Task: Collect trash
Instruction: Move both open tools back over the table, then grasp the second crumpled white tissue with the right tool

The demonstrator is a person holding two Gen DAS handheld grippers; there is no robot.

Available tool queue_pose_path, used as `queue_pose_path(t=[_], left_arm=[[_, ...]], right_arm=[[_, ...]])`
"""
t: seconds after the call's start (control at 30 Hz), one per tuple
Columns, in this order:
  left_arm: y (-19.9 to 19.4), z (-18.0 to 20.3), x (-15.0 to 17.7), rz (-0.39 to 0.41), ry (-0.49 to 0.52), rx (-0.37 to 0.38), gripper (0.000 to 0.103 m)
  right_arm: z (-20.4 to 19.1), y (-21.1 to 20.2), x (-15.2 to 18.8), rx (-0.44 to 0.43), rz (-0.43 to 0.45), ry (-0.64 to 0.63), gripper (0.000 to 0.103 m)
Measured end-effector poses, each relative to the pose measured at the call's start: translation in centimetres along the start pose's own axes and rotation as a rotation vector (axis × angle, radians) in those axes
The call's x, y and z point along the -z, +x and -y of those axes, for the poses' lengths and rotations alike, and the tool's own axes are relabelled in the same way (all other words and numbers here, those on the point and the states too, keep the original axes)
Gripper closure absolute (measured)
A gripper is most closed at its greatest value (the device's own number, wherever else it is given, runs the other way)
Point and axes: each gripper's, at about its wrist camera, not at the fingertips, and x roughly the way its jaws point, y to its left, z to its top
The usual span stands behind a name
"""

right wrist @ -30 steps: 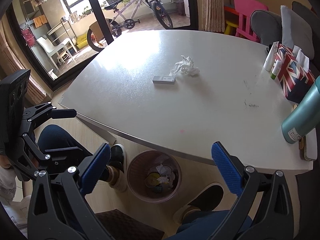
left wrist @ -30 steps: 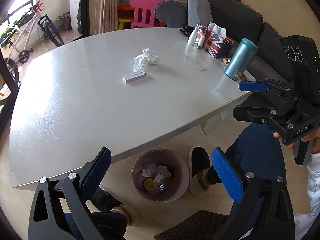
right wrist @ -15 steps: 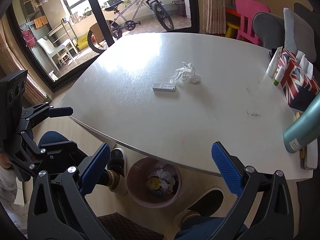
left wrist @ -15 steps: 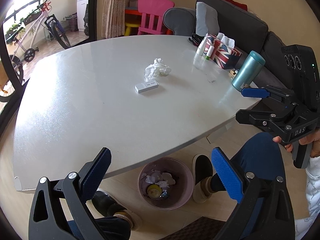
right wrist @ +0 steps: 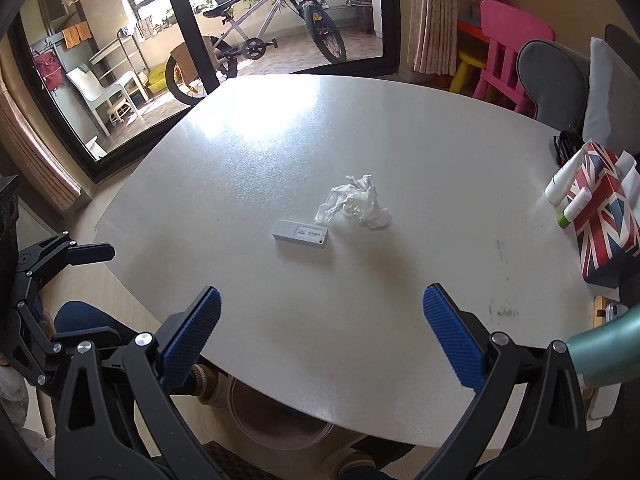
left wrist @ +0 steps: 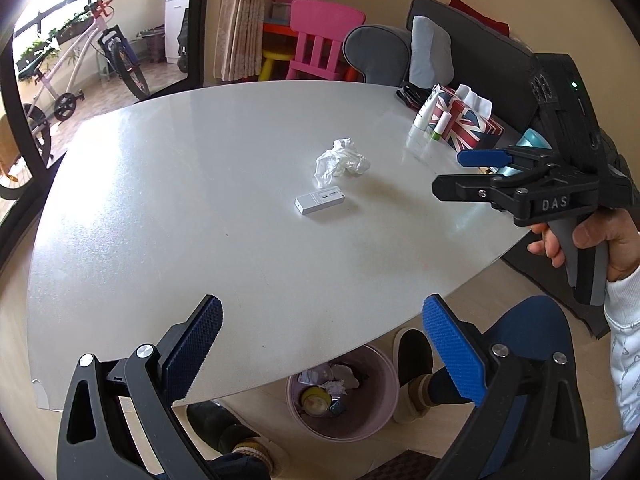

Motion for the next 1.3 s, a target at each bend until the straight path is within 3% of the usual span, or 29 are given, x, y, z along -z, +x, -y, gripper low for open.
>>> queue_pose_path(t=[0.4, 0.7, 0.73, 0.8, 0.83, 0.9, 1.0, 1.1, 1.3], left_arm=[[2.3, -2.5, -0.4, -0.032, -0.035, 0.014, 0.007], [3.6, -3.7, 0.0, -0.054, -0.059, 0.021, 0.007], [3.7, -3.8, 0.0, -0.055, -0.06, 0.021, 0.007], [3.9, -4.0, 0.0, -0.058, -0.062, 0.023, 0.007], [4.0, -4.0, 0.0, -0.059, -0.061, 0.023, 0.007], [4.1, -4.0, 0.0, -0.06, -0.06, 0.025, 0.007], [4.3, -3.9, -0.1, -0.062, -0.06, 0.028, 0.007], [4.4, -3.7, -0.2, -0.062, -0.055, 0.031, 0.007], [4.6, -3.5, -0.9, -0.058, -0.043, 0.035, 0.007]], right_arm=[[1.8, 7.5, -5.4, 0.014, -0.099, -0.037, 0.004], [2.9, 11.8, -7.0, 0.012, -0.154, -0.056, 0.006], [3.0, 12.2, -7.1, 0.01, -0.16, -0.057, 0.009], [3.0, 12.8, -7.0, 0.013, -0.175, -0.057, 0.028], [3.1, 13.1, -7.0, 0.008, -0.181, -0.056, 0.032], [3.0, 13.5, -6.9, 0.005, -0.189, -0.061, 0.059], [3.0, 13.6, -6.8, 0.006, -0.18, -0.065, 0.082], [3.2, 13.3, -6.7, 0.006, -0.165, -0.057, 0.088], [3.6, 11.7, -6.5, 0.004, -0.127, -0.032, 0.089]])
